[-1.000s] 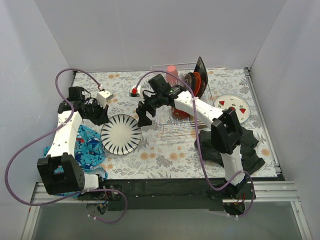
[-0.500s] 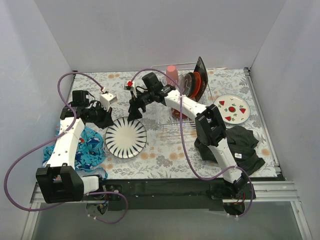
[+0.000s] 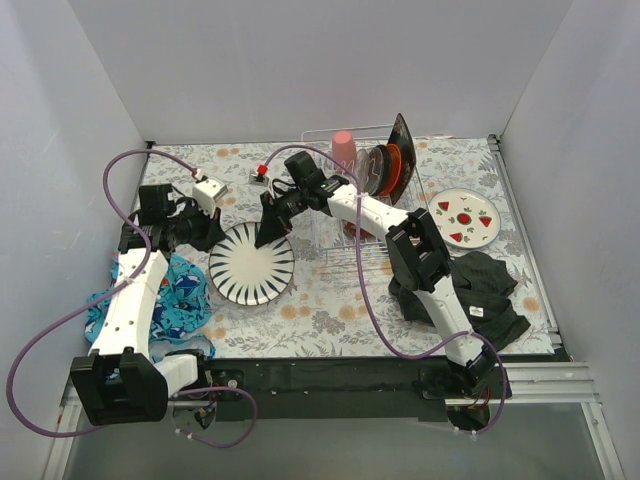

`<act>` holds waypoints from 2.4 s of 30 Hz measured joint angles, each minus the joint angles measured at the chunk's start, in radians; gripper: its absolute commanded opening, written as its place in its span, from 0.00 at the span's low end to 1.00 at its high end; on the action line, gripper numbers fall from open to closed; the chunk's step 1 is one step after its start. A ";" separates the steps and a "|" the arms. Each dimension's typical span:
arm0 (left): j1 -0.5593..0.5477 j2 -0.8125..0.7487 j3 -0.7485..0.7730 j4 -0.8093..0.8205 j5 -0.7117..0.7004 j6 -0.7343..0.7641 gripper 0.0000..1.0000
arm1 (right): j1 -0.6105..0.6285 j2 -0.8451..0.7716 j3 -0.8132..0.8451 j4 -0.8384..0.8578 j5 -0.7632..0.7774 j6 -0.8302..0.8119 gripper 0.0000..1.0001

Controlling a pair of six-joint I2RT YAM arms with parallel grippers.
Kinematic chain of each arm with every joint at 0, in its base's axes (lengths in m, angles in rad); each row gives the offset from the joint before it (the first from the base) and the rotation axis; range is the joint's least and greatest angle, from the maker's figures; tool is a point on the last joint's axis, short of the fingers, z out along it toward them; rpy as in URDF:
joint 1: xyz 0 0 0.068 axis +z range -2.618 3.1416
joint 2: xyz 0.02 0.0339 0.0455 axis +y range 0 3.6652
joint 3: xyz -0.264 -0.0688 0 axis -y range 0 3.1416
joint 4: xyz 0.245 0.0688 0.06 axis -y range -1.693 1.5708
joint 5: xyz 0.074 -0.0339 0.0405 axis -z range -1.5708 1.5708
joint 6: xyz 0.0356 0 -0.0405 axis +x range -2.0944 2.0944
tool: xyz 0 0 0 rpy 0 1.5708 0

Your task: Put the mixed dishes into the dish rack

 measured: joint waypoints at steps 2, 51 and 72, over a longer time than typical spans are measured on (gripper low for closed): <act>-0.005 -0.003 -0.011 0.027 -0.022 -0.040 0.60 | -0.005 -0.010 -0.018 0.014 0.007 -0.003 0.01; 0.064 -0.008 0.023 0.435 -0.552 -0.762 0.98 | -0.106 -0.283 -0.049 0.001 1.864 0.140 0.01; 0.090 0.017 0.005 0.437 -0.489 -0.765 0.98 | -0.100 -0.187 -0.049 0.039 1.783 0.063 0.33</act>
